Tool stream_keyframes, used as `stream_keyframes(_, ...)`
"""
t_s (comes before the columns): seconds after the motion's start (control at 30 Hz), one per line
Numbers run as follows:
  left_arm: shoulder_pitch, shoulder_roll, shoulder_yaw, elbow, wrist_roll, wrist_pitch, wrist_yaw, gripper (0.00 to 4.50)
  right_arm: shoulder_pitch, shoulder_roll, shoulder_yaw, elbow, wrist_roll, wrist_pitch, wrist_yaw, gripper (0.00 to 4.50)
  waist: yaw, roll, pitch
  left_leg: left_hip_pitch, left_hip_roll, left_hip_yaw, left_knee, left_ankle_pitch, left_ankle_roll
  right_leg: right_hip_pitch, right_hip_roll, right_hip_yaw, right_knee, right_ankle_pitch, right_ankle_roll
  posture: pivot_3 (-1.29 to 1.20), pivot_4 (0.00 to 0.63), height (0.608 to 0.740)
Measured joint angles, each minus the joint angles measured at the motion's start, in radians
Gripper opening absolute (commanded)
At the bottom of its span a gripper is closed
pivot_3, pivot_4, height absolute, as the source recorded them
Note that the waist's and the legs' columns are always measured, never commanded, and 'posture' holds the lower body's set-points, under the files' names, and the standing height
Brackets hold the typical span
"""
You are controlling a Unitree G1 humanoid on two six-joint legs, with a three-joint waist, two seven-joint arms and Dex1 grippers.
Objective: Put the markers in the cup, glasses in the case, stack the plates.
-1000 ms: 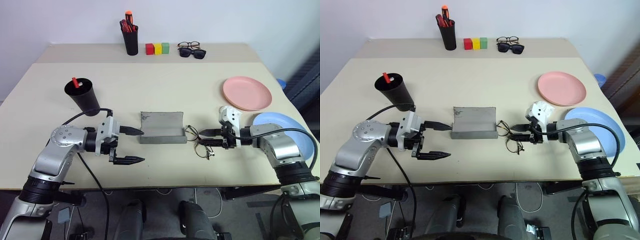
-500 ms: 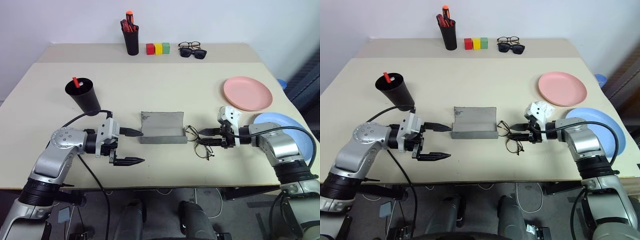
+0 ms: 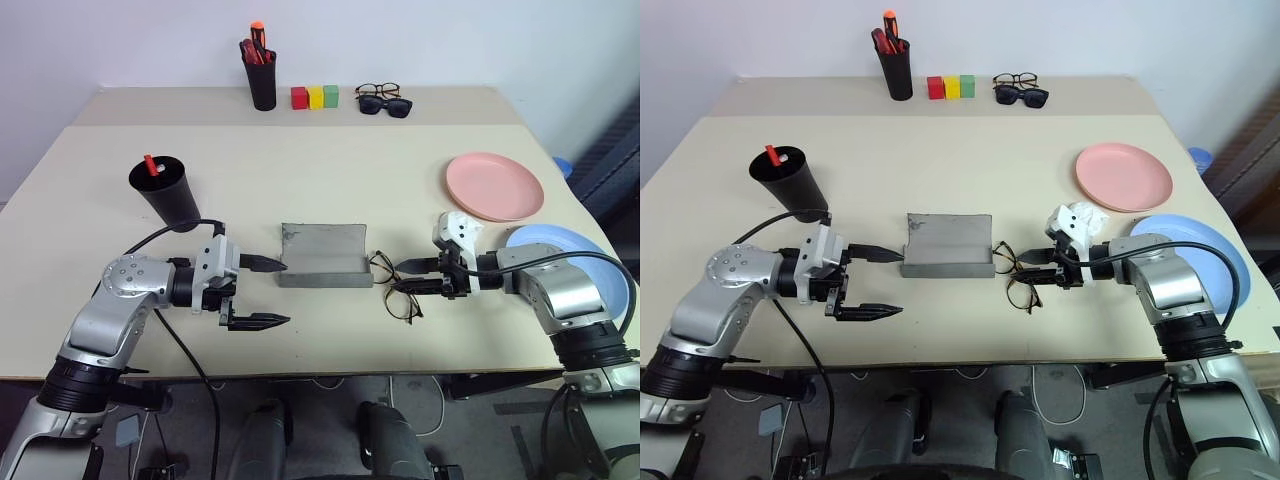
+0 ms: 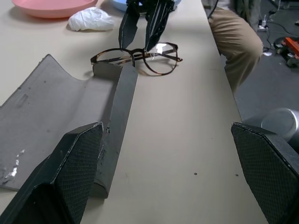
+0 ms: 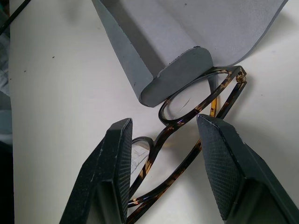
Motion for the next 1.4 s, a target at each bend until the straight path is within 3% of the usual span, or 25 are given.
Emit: stream_keyframes(1.4, 0.007, 0.001, 0.000, -0.027, 0.000, 0.014, 0.037, 4.50, 0.027, -0.008, 0.029, 0.024, -0.012, -0.007, 0.013, 2.20, 0.000, 0.000, 0.000, 0.000, 0.000, 0.000, 0.000, 0.000, 0.000, 0.000, 0.000, 0.000, 0.000, 0.000, 0.000, 0.00, 0.150, 0.740)
